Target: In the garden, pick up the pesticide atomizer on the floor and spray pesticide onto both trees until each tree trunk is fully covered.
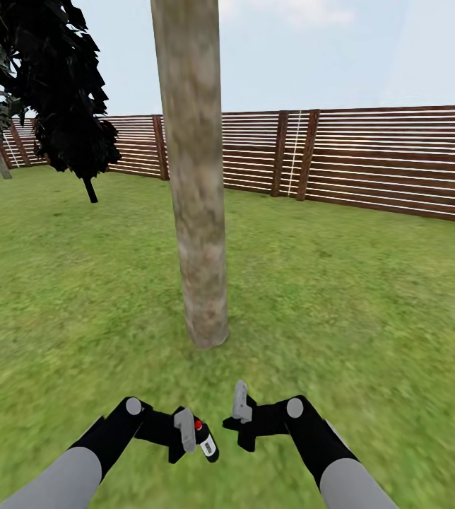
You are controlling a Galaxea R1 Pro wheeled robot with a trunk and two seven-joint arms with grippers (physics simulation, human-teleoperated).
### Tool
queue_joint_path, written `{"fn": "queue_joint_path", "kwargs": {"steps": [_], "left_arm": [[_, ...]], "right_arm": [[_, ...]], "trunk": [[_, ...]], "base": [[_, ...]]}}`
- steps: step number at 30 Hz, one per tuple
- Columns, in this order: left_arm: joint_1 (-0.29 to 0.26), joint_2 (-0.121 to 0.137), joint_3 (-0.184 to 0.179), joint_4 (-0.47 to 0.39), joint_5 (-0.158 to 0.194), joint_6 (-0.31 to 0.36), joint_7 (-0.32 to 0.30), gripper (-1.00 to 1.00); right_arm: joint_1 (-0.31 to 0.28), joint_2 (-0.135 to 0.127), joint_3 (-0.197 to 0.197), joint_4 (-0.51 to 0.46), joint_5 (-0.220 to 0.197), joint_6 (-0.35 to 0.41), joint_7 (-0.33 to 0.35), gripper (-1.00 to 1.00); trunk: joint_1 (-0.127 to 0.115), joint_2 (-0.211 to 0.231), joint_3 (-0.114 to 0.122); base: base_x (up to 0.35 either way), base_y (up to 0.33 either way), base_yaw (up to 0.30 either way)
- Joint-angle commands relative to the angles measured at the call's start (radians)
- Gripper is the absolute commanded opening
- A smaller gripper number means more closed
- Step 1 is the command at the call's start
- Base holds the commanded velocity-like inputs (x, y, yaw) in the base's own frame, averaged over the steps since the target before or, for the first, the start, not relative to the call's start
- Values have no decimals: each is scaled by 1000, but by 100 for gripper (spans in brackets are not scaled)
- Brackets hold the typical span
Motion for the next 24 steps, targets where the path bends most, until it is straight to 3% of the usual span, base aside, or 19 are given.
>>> {"fn": "queue_joint_path", "kwargs": {"steps": [1, 8, 24], "left_arm": [[0, 0, -1, 0, 1, 0, 0, -100], [7, -1, -1, 1, 3, -1, 3, -100], [3, -32, 2, 0, 9, 2, 24, -100]], "right_arm": [[0, 0, 0, 0, 0, 0, 0, -100], [0, 0, 1, -1, 0, 0, 0, -100], [0, 0, 1, -46, -2, 0, 0, -100]], "trunk": [[0, 0, 0], [0, 0, 0], [0, 0, 0]], "base": [[0, 0, 0], [0, 0, 0], [0, 0, 0]]}}
